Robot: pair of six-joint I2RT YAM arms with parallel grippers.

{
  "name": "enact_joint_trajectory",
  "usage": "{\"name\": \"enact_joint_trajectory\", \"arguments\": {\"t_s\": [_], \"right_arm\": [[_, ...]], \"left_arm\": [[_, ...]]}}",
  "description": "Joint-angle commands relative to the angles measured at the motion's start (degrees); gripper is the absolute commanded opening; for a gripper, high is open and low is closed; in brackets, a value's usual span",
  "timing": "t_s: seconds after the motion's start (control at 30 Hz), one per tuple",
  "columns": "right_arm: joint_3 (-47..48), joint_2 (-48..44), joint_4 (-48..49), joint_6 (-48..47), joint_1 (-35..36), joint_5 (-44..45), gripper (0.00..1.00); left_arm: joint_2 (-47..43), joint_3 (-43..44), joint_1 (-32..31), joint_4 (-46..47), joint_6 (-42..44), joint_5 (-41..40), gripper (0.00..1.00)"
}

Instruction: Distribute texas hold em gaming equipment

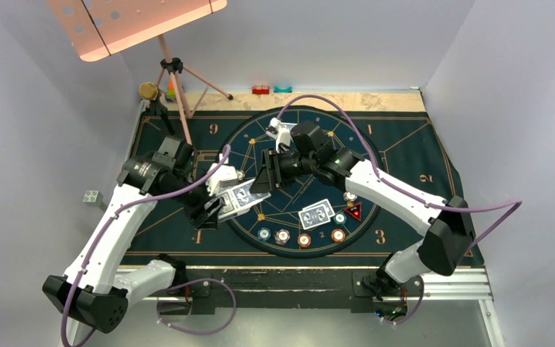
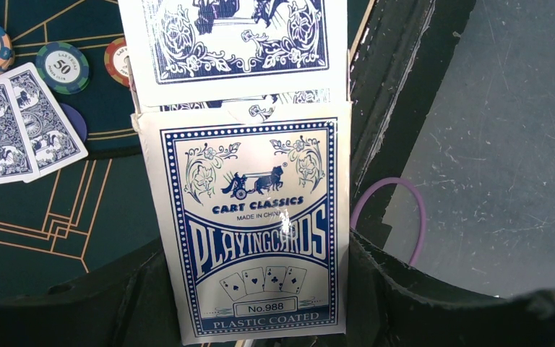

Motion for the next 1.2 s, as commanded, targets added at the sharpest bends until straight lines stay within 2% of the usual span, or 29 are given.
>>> {"name": "enact_joint_trajectory", "arguments": {"t_s": [0.0, 0.47, 0.6, 0.87, 1.17], "right_arm": [[0.1, -2.5, -1.7, -1.7, 0.3, 3.4, 0.46], [5.1, -5.4, -8.3, -4.7, 0.3, 13.3, 0.30], [5.6, -5.8, -8.6, -4.8, 0.3, 14.0, 0.23], [6.6, -6.5, -8.3, -4.6, 0.3, 13.3, 0.16], [9.9, -8.0, -9.7, -4.5, 0.3, 12.9, 0.00]], "left_arm": [[-0.8, 2.4, -0.2, 0.7, 0.4, 2.1, 0.00], [-1.0, 2.1, -0.2, 0.9, 0.5, 2.2, 0.00], [-1.1, 2.1, -0.2, 0.9, 0.4, 2.1, 0.00], [-1.1, 2.1, -0.2, 0.8, 0.5, 2.1, 0.00], [-1.2, 2.0, -0.1, 0.8, 0.6, 1.9, 0.00]]}}
